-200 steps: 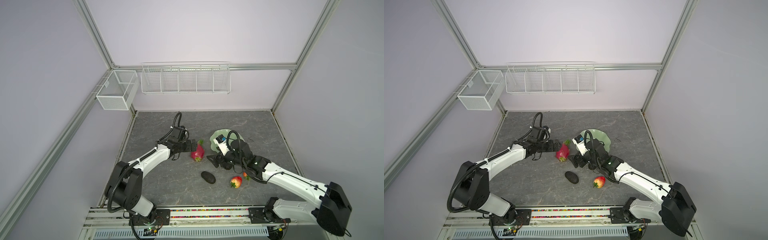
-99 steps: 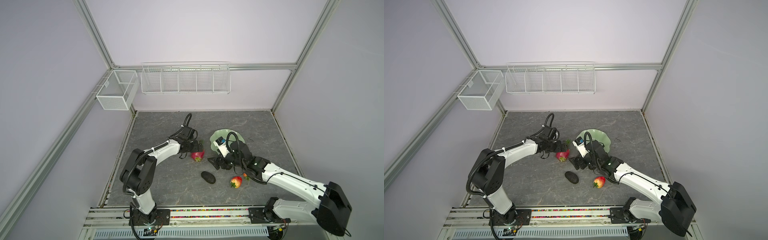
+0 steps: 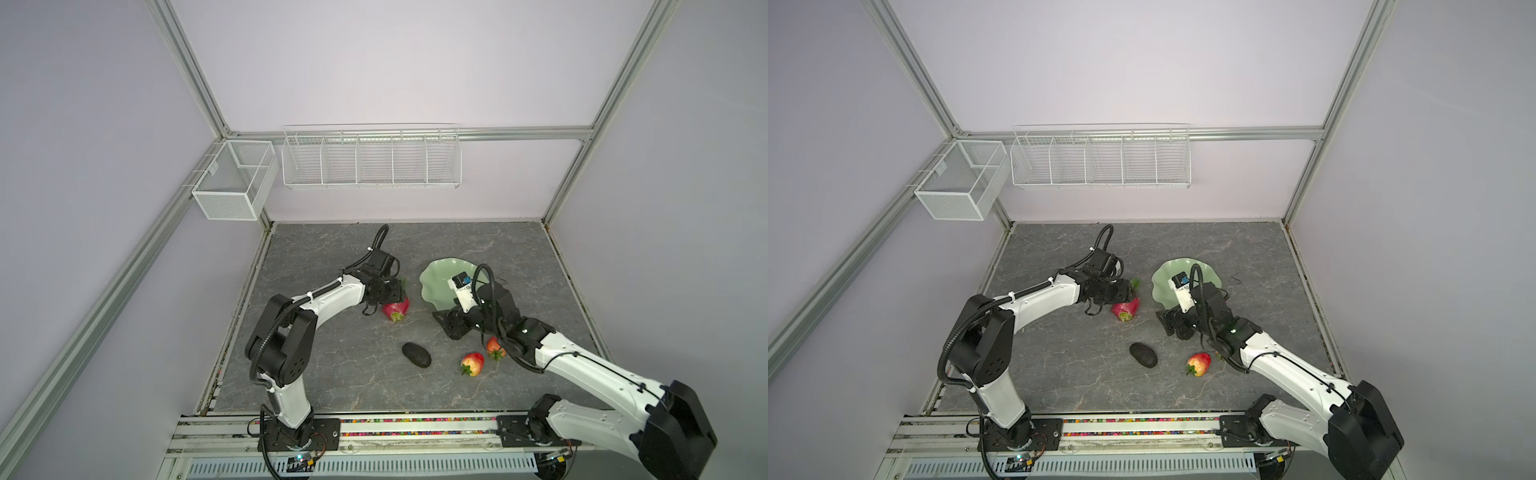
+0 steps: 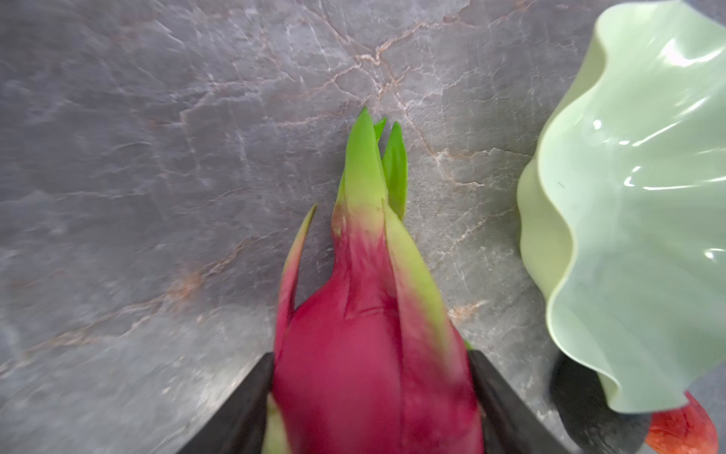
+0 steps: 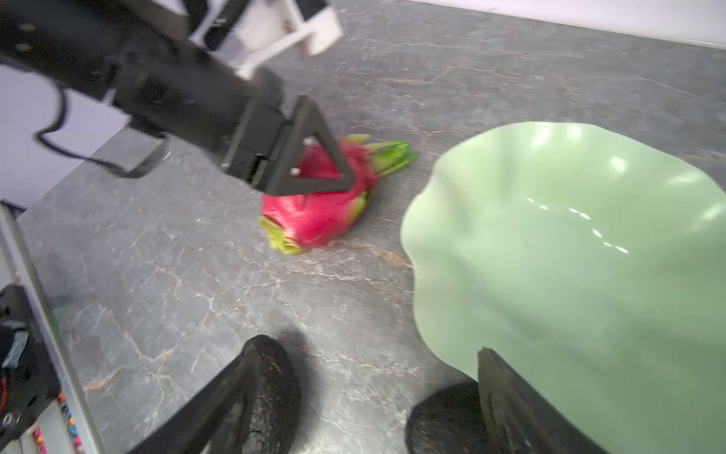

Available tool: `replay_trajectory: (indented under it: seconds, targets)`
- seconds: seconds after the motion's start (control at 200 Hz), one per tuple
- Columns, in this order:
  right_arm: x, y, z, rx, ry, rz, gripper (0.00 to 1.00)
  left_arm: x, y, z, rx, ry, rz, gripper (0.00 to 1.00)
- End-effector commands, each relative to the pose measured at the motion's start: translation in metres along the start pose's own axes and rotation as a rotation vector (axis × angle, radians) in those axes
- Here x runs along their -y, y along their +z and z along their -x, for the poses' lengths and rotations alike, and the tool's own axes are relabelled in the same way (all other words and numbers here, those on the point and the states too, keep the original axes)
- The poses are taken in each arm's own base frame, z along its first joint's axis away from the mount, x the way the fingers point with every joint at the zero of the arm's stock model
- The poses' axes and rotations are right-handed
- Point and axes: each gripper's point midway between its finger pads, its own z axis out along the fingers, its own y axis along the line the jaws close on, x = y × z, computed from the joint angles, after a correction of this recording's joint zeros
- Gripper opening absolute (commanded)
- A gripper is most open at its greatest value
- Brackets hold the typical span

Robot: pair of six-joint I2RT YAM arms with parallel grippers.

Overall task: Place and organize the fake fruits in the fruit bowl
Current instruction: 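Lift the dragon fruit with the left gripper and lower it into the green bowl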

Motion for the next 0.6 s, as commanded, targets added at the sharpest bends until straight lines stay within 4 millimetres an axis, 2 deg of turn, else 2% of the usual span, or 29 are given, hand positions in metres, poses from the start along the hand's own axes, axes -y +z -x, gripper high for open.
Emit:
replay_trajectory:
  seconds: [0.0, 0.12, 0.245, 0.42, 0.6]
  targets:
    - [0.026, -0.017, -0.002, 0.027, 0.126, -0.056, 0.89, 0.031, -0.054, 0.043, 0.151, 0.021, -0.035, 0.58]
    - [0.046, -0.029, -0.007, 0.024, 0.199, -0.091, 0.89, 0.063, -0.068, 0.055, 0.192, 0.076, -0.089, 0.58]
    - [0.059, -0.037, -0.013, 0.014, 0.276, -0.103, 0.89, 0.104, -0.064, 0.062, 0.203, 0.148, -0.151, 0.58]
    - [0.067, -0.049, -0.014, 0.075, 0.408, -0.055, 0.89, 0.153, -0.037, 0.065, 0.177, 0.248, -0.190, 0.57]
    - [0.073, -0.058, -0.023, 0.054, 0.406, -0.084, 0.89, 0.179, -0.002, 0.059, 0.128, 0.288, -0.208, 0.57]
